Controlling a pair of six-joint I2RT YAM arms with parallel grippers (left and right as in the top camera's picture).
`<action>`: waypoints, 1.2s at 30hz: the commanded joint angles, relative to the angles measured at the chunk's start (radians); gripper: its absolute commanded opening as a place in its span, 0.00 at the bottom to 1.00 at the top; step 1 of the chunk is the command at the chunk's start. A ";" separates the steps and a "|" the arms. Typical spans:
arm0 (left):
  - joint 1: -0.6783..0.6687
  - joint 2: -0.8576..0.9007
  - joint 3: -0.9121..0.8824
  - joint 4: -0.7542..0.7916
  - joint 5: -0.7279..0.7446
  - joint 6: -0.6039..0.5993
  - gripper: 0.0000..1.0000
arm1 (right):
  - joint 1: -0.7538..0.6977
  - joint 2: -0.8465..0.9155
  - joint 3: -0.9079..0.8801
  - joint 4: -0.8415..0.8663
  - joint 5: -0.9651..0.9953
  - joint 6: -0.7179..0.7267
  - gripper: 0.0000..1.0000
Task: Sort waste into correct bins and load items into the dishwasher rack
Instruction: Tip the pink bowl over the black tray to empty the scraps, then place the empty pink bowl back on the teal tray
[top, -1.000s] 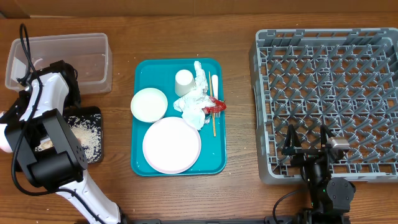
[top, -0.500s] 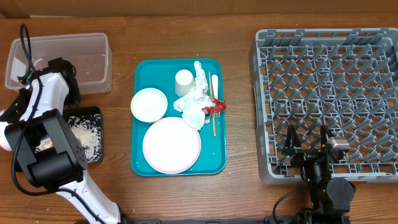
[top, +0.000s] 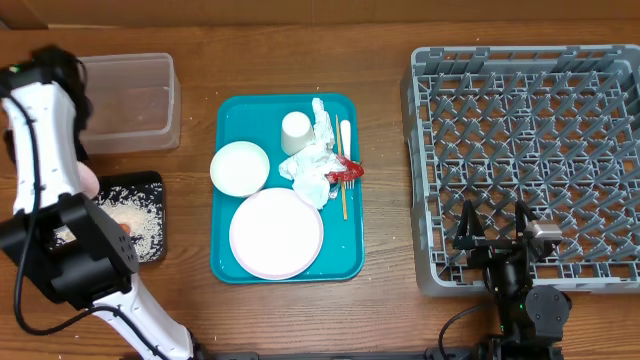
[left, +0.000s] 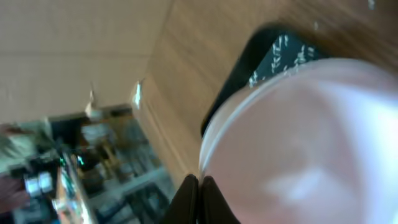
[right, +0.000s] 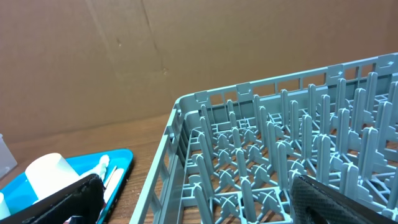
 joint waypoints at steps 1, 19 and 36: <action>0.034 -0.018 0.193 -0.082 0.181 -0.096 0.04 | -0.002 -0.008 -0.010 0.006 0.003 -0.004 1.00; -0.319 -0.010 0.303 0.250 1.044 0.045 0.04 | -0.002 -0.008 -0.010 0.006 0.003 -0.004 1.00; -0.468 0.152 0.156 0.436 0.705 -0.157 0.04 | -0.002 -0.008 -0.010 0.006 0.003 -0.005 1.00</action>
